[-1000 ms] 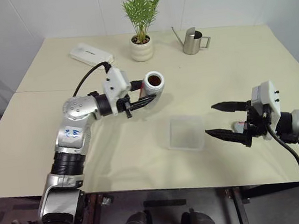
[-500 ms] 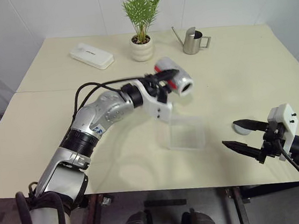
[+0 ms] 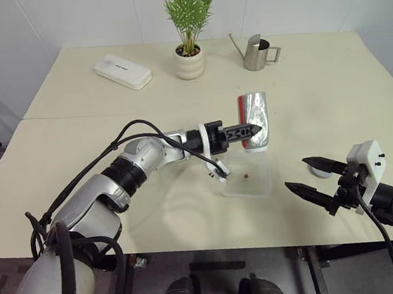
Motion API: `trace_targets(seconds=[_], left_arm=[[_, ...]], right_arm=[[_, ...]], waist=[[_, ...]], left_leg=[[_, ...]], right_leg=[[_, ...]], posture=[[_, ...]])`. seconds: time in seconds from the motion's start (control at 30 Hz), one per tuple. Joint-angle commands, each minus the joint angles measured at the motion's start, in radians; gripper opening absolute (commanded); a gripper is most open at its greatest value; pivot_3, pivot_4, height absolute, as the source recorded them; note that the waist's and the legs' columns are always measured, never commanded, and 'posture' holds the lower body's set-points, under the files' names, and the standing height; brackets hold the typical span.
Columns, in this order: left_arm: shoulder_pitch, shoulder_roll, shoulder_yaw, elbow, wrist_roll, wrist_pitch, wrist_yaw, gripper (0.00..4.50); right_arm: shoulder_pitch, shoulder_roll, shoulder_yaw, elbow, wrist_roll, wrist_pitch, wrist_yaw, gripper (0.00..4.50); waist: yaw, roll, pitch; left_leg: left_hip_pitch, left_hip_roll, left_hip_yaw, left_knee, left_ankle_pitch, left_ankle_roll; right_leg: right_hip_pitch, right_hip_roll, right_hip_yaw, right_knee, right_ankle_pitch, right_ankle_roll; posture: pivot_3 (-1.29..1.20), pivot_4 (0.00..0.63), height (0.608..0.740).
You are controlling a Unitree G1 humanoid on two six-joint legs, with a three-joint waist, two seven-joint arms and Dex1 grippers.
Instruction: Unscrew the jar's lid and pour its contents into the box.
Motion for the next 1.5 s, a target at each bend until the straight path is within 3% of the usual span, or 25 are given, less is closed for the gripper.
trace_targets(seconds=[0.03,0.2,0.33,0.47,0.53,0.6,0.67,0.77,0.83,0.97,1.07,1.2,1.47,1.5], left_arm=[[-0.034,-0.009,0.004,-0.002,-0.004,0.035,0.032,1.86],[-0.02,0.016,0.041,-0.004,-0.091,-0.021,-0.019,1.86],[-0.003,0.069,0.115,-0.029,-0.242,-0.118,-0.103,1.86],[0.027,0.101,0.238,-0.015,-0.487,-0.238,-0.268,1.86],[0.078,0.088,0.37,0.03,-0.814,-0.259,-0.525,1.86],[0.146,0.042,0.527,0.047,-1.179,-0.136,-0.852,1.86],[0.182,0.009,0.629,0.029,-1.359,0.001,-1.032,1.86],[0.177,-0.022,0.886,0.105,-1.598,0.417,-1.08,1.86],[0.181,-0.016,0.992,0.126,-1.699,0.57,-1.116,1.86],[0.22,0.028,1.142,0.168,-1.794,0.671,-1.123,1.86],[0.258,0.064,1.181,0.214,-1.786,0.636,-1.109,1.86],[0.326,0.073,1.231,0.228,-1.801,0.46,-1.148,1.86],[0.368,0.073,1.288,0.274,-1.836,0.384,-1.174,1.86],[0.384,0.076,1.282,0.268,-1.825,0.352,-1.183,2.21]], right_arm=[[-0.021,0.011,-0.002,-0.026,0.015,-0.015,-0.012,4.45],[-0.02,0.019,0.002,-0.023,0.015,-0.018,-0.011,4.45],[-0.022,0.02,0.004,-0.015,0.016,-0.02,-0.001,4.45],[-0.03,0.014,0.009,-0.006,0.015,-0.021,0.015,4.45],[-0.043,0.005,0.015,0.005,0.014,-0.022,0.033,4.45],[-0.062,-0.007,0.027,0.021,0.003,-0.029,0.055,4.45],[-0.08,-0.013,0.037,0.037,-0.007,-0.038,0.072,4.45],[-0.147,-0.019,0.063,0.081,-0.026,-0.064,0.09,4.45],[-0.177,-0.02,0.073,0.102,-0.036,-0.082,0.106,4.45],[-0.24,-0.017,0.086,0.144,-0.065,-0.151,0.139,4.45],[-0.287,-0.021,0.091,0.171,-0.07,-0.174,0.159,4.45],[-0.335,-0.025,0.11,0.199,-0.083,-0.18,0.174,4.45],[-0.374,-0.013,0.134,0.211,-0.094,-0.176,0.167,4.45],[-0.376,-0.011,0.136,0.21,-0.094,-0.175,0.166,4.49]], waist=[[0.0,0.0,0.0],[0.0,0.0,0.0],[-0.003,0.0,0.0],[-0.007,0.0,0.0],[-0.008,0.0,0.0],[-0.015,0.001,0.0],[-0.026,0.001,0.0],[-0.033,0.0,0.0],[-0.044,0.0,0.0],[-0.051,0.0,0.0],[-0.052,-0.001,-0.001],[-0.047,-0.003,-0.002],[-0.037,-0.003,-0.002],[-0.038,-0.003,-0.002]], left_leg=[[0.0,0.0,0.0,0.0,0.0,0.0],[0.0,0.0,0.0,0.003,0.0,0.0],[0.0,0.0,0.0,0.004,0.0,0.0],[0.0,0.001,0.0,0.005,0.0,0.0],[0.0,0.001,0.0,0.006,0.0,0.0],[0.001,0.001,0.0,0.009,0.0,0.0],[0.001,0.002,-0.001,0.015,0.0,-0.001],[0.001,0.002,-0.002,0.018,0.0,0.0],[0.004,0.002,-0.001,0.017,0.0,0.0],[0.005,0.001,-0.001,0.014,0.0,-0.001],[0.005,0.001,0.001,0.015,0.0,-0.001],[0.005,0.0,0.001,0.015,-0.001,0.0],[0.005,0.0,0.001,0.015,-0.001,0.0],[0.005,0.0,0.002,0.015,-0.001,0.0]], right_leg=[[0.0,0.0,0.0,0.0,0.0,0.0],[0.0,-0.001,0.001,0.003,0.0,0.0],[0.0,-0.003,0.002,0.004,0.0,0.0],[0.0,-0.003,0.002,0.005,0.0,0.0],[0.0,-0.002,0.001,0.005,0.0,0.0],[0.0,-0.002,0.0,0.007,0.0,0.0],[0.002,-0.002,0.0,0.008,0.0,0.0],[0.003,-0.001,-0.001,0.008,0.0,0.0],[0.003,0.0,0.0,0.01,0.001,0.0],[0.003,0.002,-0.001,0.015,0.001,0.0],[0.003,0.003,-0.001,0.014,0.001,0.0],[0.004,0.002,0.0,0.013,0.001,0.001],[0.003,0.0,0.0,0.013,0.001,0.001],[0.003,0.0,0.0,0.013,0.001,0.001]], posture=[[0.0,0.15,0.74],[0.0,0.15,0.74],[0.0,0.15,0.74],[0.0,0.15,0.74],[0.0,0.15,0.74],[0.0,0.15,0.74],[0.0,0.15,0.74],[0.0,0.15,0.74],[0.0,0.15,0.74],[0.0,0.15,0.74],[0.0,0.15,0.74],[0.0,0.15,0.74],[0.0,0.15,0.74],[0.0,0.15,0.74]])
